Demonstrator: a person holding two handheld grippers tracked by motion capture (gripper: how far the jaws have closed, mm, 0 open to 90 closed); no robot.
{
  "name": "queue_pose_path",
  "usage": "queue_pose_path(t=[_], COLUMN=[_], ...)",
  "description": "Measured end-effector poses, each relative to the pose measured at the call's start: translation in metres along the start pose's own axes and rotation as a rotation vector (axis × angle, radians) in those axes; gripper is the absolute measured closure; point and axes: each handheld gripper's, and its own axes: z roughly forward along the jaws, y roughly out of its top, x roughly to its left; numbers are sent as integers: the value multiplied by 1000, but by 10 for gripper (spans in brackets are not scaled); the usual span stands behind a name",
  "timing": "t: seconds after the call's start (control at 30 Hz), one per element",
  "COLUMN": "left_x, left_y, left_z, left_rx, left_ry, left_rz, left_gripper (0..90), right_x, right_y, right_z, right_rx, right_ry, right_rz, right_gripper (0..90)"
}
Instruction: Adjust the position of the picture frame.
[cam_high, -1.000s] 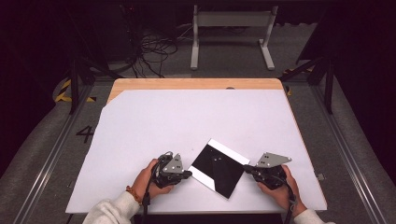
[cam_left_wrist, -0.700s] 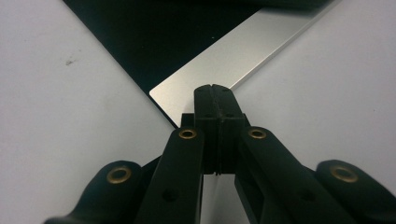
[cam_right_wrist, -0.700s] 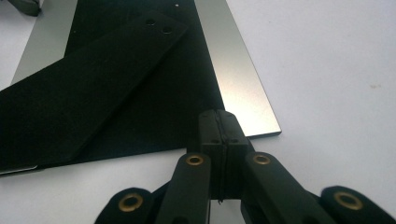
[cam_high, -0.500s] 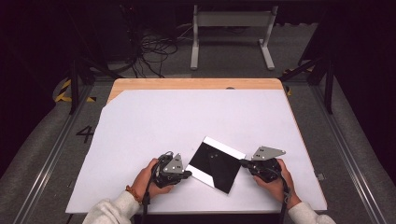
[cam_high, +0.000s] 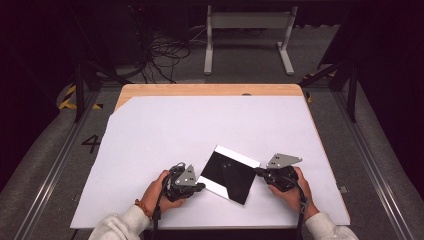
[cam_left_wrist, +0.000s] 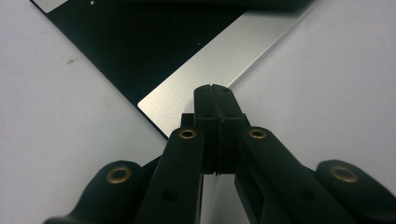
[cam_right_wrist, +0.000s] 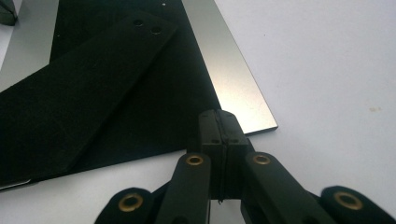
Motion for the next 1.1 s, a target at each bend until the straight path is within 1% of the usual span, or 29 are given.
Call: queue_pose_path(t=[0.03, 0.1, 0.17, 0.2, 0.3, 0.33, 0.37, 0.47, 0.5, 0.53, 0.57, 0.6, 0.7, 0.77, 0.8, 0.87, 1.1], left_x=[2, 5, 10, 13, 18, 20, 22, 22, 21, 20, 19, 19, 18, 18, 19, 20, 21], left_y=[-1, -4, -7, -9, -16, -17, -19, -19, -18, -17, -16, -15, -14, -14, -15, -15, -15], left_z=[-1, -7, -14, -17, -22, -21, -20, -16, -14, -13, -12, -11, -9, -9, -9, -9, -8], left_rx=[-5, -16, -37, -44, -40, -27, -21, -9, -3, -8, -4, -6, -11, -16, -21, -25, -37], left_ry=[2, 15, 31, 45, 79, 91, 90, 81, 81, 84, 85, 82, 80, 73, 70, 64, 52], left_rz=[-3, -23, -47, -55, -83, -88, -96, -96, -90, -84, -82, -77, -79, -86, -97, -100, -114], left_gripper=[889, 886, 896, 896, 897, 897, 897, 897, 897, 896, 897, 896, 897, 897, 898, 898, 898], right_x=[0, -1, -1, -1, -1, -1, -1, -2, -3, -3, -4, -5, -8, -9, -9, -11, -15], right_y=[0, 2, 3, 4, 4, 5, 5, 7, 8, 9, 10, 11, 13, 16, 17, 19, 26], right_z=[1, 2, 4, 4, 5, 6, 6, 7, 9, 10, 11, 12, 16, 19, 20, 24, 31], right_rx=[0, -1, 1, 1, -1, 0, 1, 5, 6, 7, 10, 9, 2, 5, 9, 2, 6], right_ry=[0, -5, -10, -11, -11, -12, -12, -11, -11, -14, -26, -22, -11, -18, -22, -23, -40], right_rz=[-1, -4, -8, -8, -7, -9, -9, -7, -6, -7, -12, -11, 0, -2, -5, 4, 4], right_gripper=[900, 900, 900, 900, 900, 900, 900, 900, 900, 900, 900, 900, 900, 900, 900, 900, 900])
